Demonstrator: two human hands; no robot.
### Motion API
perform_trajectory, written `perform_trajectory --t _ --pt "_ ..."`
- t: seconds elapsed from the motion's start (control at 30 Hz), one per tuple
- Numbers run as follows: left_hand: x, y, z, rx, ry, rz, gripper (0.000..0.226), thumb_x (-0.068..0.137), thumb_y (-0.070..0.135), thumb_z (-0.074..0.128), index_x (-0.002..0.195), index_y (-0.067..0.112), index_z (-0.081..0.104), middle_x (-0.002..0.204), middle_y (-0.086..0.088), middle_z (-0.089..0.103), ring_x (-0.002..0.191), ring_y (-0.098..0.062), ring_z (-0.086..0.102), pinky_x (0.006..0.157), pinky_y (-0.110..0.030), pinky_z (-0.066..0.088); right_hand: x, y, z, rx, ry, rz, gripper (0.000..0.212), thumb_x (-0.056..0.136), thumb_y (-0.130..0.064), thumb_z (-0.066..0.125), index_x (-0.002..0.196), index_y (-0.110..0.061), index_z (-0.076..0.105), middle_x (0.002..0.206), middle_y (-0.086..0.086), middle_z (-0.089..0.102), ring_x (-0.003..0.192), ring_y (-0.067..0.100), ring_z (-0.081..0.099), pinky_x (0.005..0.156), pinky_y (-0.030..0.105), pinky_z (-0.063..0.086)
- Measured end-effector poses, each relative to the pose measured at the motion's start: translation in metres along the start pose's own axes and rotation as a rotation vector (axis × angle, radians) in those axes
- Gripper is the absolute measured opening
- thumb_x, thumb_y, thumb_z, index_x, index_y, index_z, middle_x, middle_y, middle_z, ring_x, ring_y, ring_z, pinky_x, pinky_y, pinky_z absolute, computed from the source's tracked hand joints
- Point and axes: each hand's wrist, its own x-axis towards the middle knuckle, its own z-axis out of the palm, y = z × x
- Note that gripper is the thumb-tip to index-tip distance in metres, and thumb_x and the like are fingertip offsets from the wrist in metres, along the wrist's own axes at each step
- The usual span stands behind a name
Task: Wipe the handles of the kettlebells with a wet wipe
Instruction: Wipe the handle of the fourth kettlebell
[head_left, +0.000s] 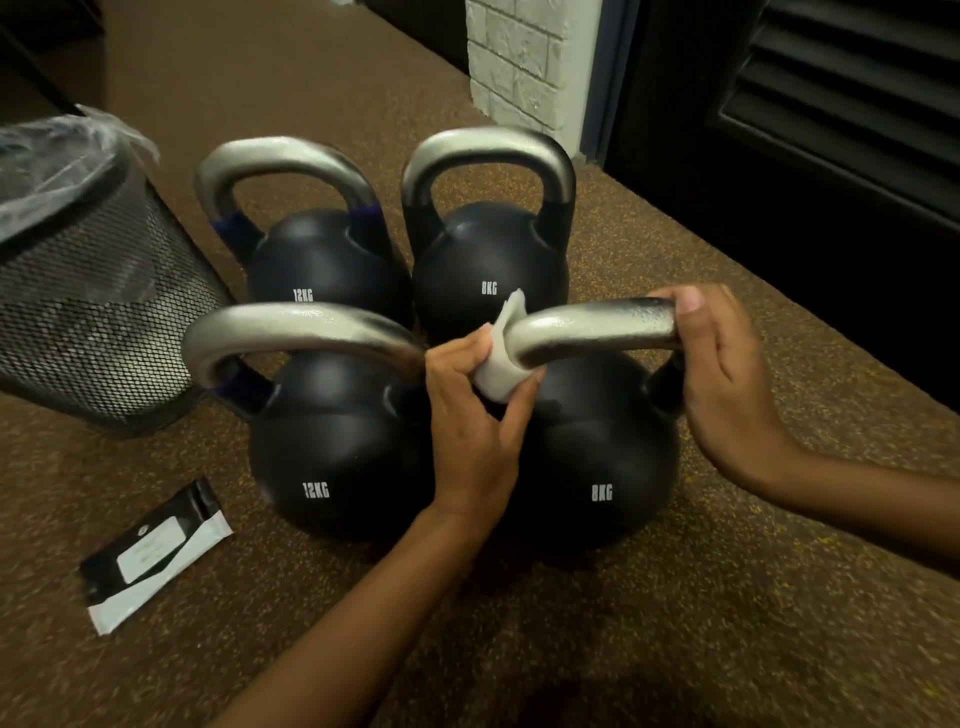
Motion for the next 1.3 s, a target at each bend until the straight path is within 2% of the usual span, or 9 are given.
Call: perform_trajectory --t 0.27,0.47,0.63,0.7,0.83,0.97,1.07,1.2,1.3 --pt "-0.003 0.011 -0.003 -0.105 -0.139 -0.270 0.032 0.088 0.050 0.043 0.116 0.037 0.037 0.126 0.002 0.048 0.119 -0.012 0.050 0.102 -0.036 0.042 0.000 0.001 -0.001 -0.032 -0.011 -0.024 0.037 0.097 -0.040 0.024 0.104 -0.020 0.054 0.088 -0.019 0.045 0.089 0.018 0.048 0.078 0.031 0.038" --pt "0.030 0.039 -0.002 -0.030 -0.214 -0.102 0.038 0.099 0.030 0.024 0.109 0.023 0.059 0.106 0.013 0.061 0.107 -0.009 0.056 0.100 -0.040 0.041 0.000 0.001 -0.001 -0.016 -0.001 -0.026 0.035 0.098 -0.040 0.025 0.104 -0.021 0.054 0.090 -0.021 0.046 0.091 0.019 0.050 0.079 0.044 0.043" --pt "0.041 0.032 -0.009 -0.014 -0.253 -0.416 0.039 0.101 0.026 0.033 0.082 0.024 0.067 0.072 0.008 0.064 0.074 0.005 0.059 0.072 -0.008 0.041 0.000 0.001 -0.002 -0.017 -0.011 -0.025 0.035 0.098 -0.041 0.025 0.104 -0.023 0.053 0.088 -0.018 0.046 0.085 0.021 0.050 0.072 0.048 0.044" --pt "0.051 0.040 -0.011 0.095 -0.316 -0.431 0.041 0.101 0.024 0.033 0.072 0.022 0.062 0.062 0.007 0.057 0.064 0.001 0.053 0.066 -0.013 0.037 0.000 0.001 -0.001 -0.023 -0.008 -0.034 0.035 0.098 -0.040 0.024 0.104 -0.022 0.053 0.088 -0.018 0.046 0.086 0.019 0.049 0.074 0.045 0.043" --pt "0.067 0.062 -0.003 0.446 -0.521 -0.198 0.039 0.101 0.023 0.026 0.100 0.001 0.058 0.090 -0.017 0.064 0.088 -0.032 0.057 0.077 -0.036 0.038 -0.001 0.001 -0.001 -0.019 -0.015 -0.038 0.036 0.098 -0.040 0.024 0.105 -0.022 0.053 0.090 -0.020 0.045 0.090 0.017 0.048 0.077 0.036 0.040" --pt "0.063 0.068 -0.005 0.373 -0.494 0.014 0.034 0.101 0.018 0.030 0.099 -0.001 0.058 0.088 -0.017 0.063 0.084 -0.031 0.058 0.075 -0.038 0.040 -0.001 0.001 -0.003 -0.026 -0.021 -0.041 0.035 0.098 -0.038 0.024 0.104 -0.021 0.054 0.090 -0.020 0.046 0.091 0.012 0.047 0.080 0.030 0.037" --pt "0.067 0.057 -0.011 0.248 -0.553 -0.217 0.040 0.101 0.028 0.033 0.083 0.007 0.061 0.072 -0.002 0.059 0.077 -0.016 0.056 0.072 -0.029 0.039 -0.001 0.002 -0.003 -0.045 -0.018 -0.049 0.034 0.098 -0.038 0.024 0.104 -0.021 0.053 0.090 -0.022 0.044 0.091 0.010 0.045 0.079 0.027 0.036" --pt "0.087 0.055 -0.009 0.290 -0.690 -0.565 0.043 0.097 0.038 0.035 0.066 0.017 0.056 0.079 -0.006 0.057 0.087 -0.025 0.055 0.068 -0.031 0.036 -0.001 0.001 -0.002 -0.026 -0.018 -0.048 0.035 0.098 -0.038 0.024 0.104 -0.021 0.053 0.090 -0.021 0.045 0.090 0.016 0.049 0.078 0.035 0.040" --pt "0.092 0.065 -0.001 0.444 -0.754 -0.419 0.029 0.100 0.023 0.031 0.107 0.010 0.055 0.107 -0.017 0.056 0.099 -0.031 0.053 0.073 -0.032 0.038 -0.001 0.002 -0.003 -0.024 -0.021 -0.044 0.035 0.098 -0.038 0.024 0.105 -0.021 0.054 0.093 -0.022 0.045 0.094 0.012 0.047 0.082 0.030 0.038"
